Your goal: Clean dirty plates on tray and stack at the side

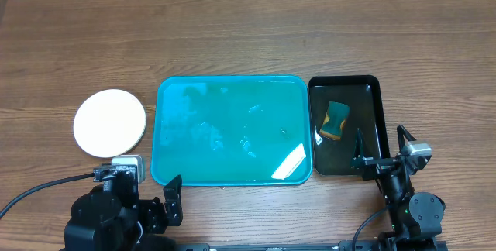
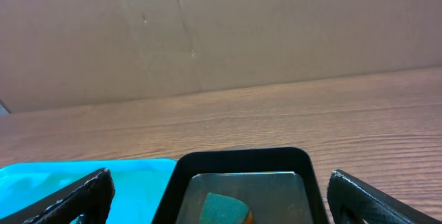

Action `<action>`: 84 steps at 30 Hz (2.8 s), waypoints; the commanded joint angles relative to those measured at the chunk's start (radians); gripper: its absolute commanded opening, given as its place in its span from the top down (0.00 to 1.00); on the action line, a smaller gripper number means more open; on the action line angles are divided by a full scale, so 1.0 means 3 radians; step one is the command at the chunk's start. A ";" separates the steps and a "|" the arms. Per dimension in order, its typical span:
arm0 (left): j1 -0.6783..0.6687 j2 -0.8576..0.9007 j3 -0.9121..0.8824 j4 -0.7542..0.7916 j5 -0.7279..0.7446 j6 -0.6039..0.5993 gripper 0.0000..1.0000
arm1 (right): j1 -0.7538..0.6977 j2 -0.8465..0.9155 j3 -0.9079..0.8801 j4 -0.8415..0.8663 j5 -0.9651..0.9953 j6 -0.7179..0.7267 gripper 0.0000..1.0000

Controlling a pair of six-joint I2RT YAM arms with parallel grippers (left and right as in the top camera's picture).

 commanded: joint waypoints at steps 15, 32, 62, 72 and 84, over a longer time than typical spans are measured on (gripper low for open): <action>-0.0011 -0.0013 -0.0004 0.0010 -0.0032 -0.0047 0.00 | -0.0020 -0.0028 -0.0033 0.0020 -0.0006 -0.0023 0.00; 0.0613 -0.1364 -0.2501 0.2604 0.0183 -0.0003 0.00 | -0.0020 -0.0028 -0.0033 0.0020 -0.0006 -0.0023 0.00; 0.0612 -0.1563 -0.3484 0.4079 0.0394 0.0528 0.00 | -0.0020 -0.0028 -0.0033 0.0020 -0.0006 -0.0023 0.00; 0.0612 -0.1563 -0.3484 0.4079 0.0394 0.0528 0.00 | -0.0020 -0.0028 -0.0033 0.0020 -0.0006 -0.0023 0.00; 0.0612 -0.1563 -0.3484 0.4079 0.0394 0.0528 0.00 | -0.0020 -0.0028 -0.0033 0.0022 -0.0006 -0.0023 0.00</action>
